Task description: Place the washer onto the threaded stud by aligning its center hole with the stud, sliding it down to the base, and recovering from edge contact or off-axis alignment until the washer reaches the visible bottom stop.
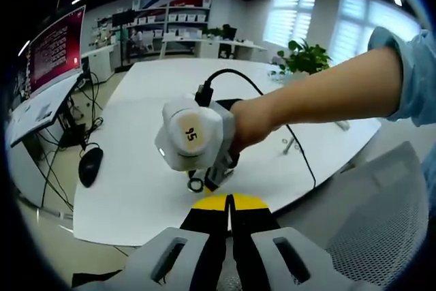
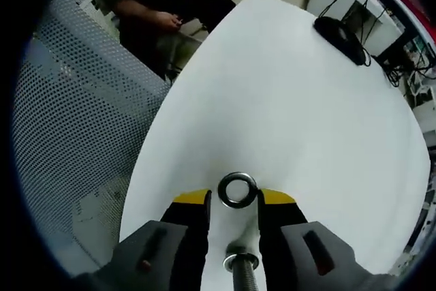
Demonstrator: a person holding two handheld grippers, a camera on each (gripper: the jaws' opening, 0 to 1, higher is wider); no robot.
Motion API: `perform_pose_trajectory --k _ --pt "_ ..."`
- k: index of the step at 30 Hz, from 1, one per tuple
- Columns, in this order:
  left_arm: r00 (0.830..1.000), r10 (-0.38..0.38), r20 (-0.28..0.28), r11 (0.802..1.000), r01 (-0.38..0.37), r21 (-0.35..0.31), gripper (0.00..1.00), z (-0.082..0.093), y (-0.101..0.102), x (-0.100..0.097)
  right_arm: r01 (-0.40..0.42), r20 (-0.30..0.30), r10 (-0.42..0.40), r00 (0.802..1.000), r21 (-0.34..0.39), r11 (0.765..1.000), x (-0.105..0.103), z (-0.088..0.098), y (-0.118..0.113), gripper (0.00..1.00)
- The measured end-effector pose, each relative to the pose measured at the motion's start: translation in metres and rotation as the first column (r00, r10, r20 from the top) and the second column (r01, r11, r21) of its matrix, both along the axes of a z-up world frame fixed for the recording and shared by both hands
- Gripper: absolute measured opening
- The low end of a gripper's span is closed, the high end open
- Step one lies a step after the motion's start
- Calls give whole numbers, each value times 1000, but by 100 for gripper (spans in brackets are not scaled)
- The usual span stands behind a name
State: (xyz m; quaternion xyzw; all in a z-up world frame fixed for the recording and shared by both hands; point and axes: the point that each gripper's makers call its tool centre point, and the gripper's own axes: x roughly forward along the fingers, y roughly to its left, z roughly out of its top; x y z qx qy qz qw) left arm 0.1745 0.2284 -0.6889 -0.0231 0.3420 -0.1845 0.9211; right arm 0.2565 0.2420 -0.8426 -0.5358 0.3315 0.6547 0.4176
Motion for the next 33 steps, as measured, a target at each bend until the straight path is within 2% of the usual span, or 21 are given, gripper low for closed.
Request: perform_pose_trajectory --k 7,16,25,33 --pt "1000 0 2 1000 0 -3 0 0 0 0 14 5 -14 1000 3 1000 -1 0 -2 24" --pt "1000 -1 5 1000 1 -3 0 0 -1 1 17 14 -18 1000 64 998 5 30 -4 24" --pt "1000 -2 4 1000 2 -4 0 1 -1 1 30 51 -34 998 91 995 16 52 -17 24" --pt "1000 -5 5 1000 5 -5 0 1 -2 1 54 59 -60 996 106 993 24 71 -28 23"
